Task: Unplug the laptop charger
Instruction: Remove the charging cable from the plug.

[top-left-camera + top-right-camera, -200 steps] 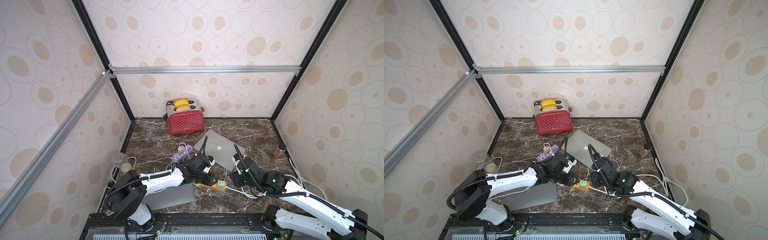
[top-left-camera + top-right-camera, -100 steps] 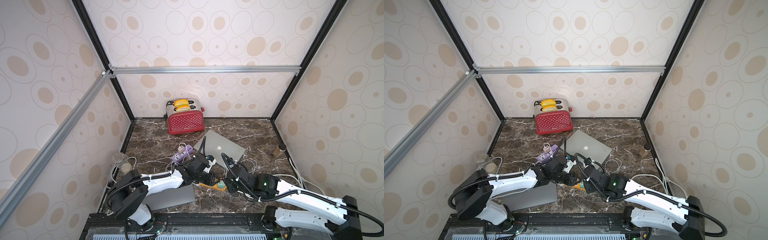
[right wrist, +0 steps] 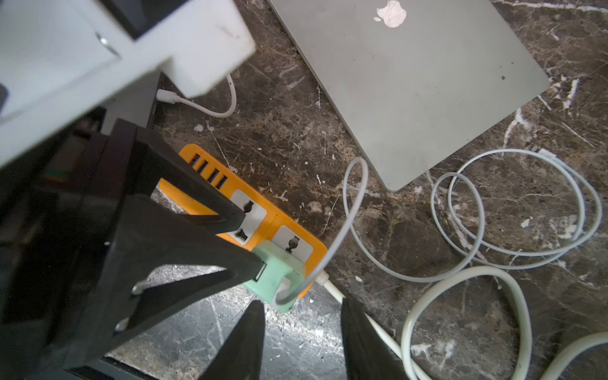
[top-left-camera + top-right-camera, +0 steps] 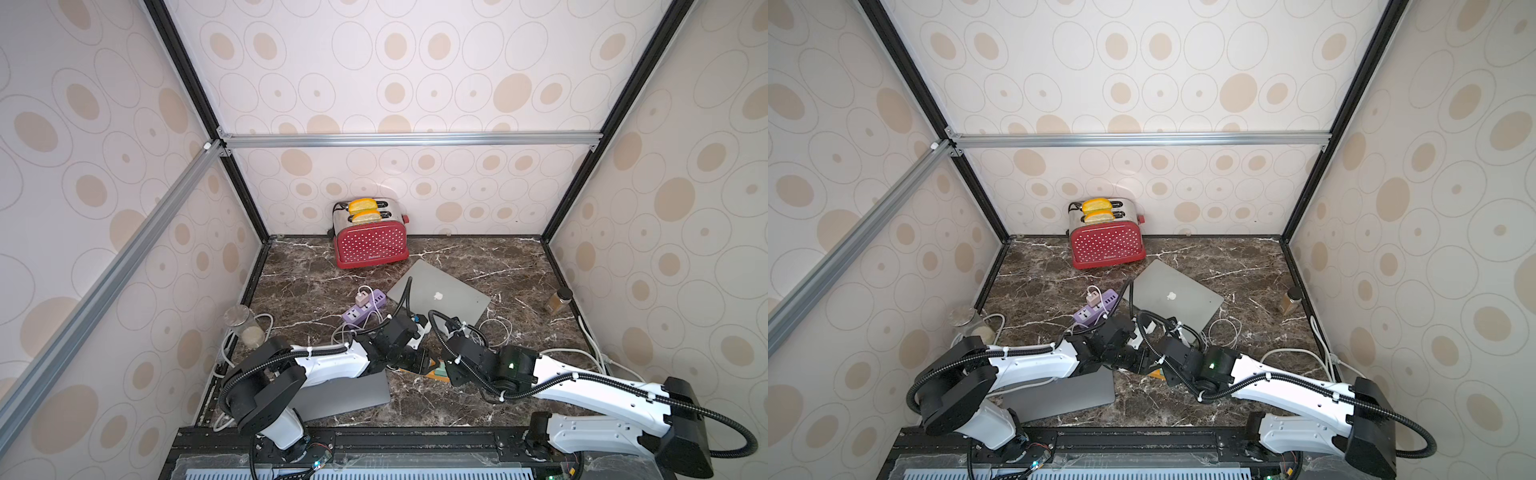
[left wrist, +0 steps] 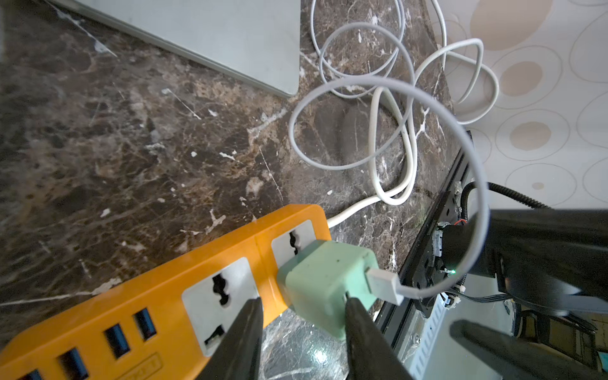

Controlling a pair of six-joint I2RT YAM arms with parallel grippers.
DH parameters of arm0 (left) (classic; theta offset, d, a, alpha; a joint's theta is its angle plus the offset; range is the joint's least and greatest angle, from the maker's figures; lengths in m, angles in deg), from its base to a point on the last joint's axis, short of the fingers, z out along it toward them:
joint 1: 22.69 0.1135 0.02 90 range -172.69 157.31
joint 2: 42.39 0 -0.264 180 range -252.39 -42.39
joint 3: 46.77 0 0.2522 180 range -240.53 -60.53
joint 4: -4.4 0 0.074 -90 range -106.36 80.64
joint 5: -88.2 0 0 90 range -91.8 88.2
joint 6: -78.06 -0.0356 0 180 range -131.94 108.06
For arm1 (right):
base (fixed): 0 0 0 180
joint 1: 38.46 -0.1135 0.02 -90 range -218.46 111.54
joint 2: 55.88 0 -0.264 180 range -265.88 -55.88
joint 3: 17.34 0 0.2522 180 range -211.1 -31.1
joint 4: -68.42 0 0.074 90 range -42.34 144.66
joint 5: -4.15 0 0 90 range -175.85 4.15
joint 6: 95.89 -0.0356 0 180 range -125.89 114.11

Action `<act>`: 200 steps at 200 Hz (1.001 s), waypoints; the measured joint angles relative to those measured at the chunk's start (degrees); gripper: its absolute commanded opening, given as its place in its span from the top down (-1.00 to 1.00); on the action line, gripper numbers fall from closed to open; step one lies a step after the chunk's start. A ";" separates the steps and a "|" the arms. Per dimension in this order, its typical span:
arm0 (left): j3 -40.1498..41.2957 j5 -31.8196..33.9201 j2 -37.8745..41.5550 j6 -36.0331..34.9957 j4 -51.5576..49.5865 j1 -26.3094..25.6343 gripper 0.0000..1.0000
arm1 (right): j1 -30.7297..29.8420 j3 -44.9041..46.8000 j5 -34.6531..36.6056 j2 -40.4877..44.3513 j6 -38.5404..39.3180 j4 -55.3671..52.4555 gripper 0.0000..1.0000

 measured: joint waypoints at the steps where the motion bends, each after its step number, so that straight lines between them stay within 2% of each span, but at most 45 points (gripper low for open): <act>1: 0.02 0.00 0.00 0.00 0.07 0.00 0.15 | 0.00 0.00 0.00 -0.02 -0.02 0.02 0.26; 63: 0.44 -0.04 -0.31 0.42 1.55 -0.09 0.15 | -0.02 -0.02 -0.31 -4.22 -0.28 1.40 0.41; 124: 0.55 -0.09 -0.52 1.03 1.97 -0.17 0.15 | -0.09 -0.31 -0.33 -5.77 -0.79 2.34 0.45; 200: 0.63 -0.17 -0.61 1.31 2.27 -0.20 0.15 | -0.22 -0.31 -1.20 -7.91 -1.70 3.54 0.75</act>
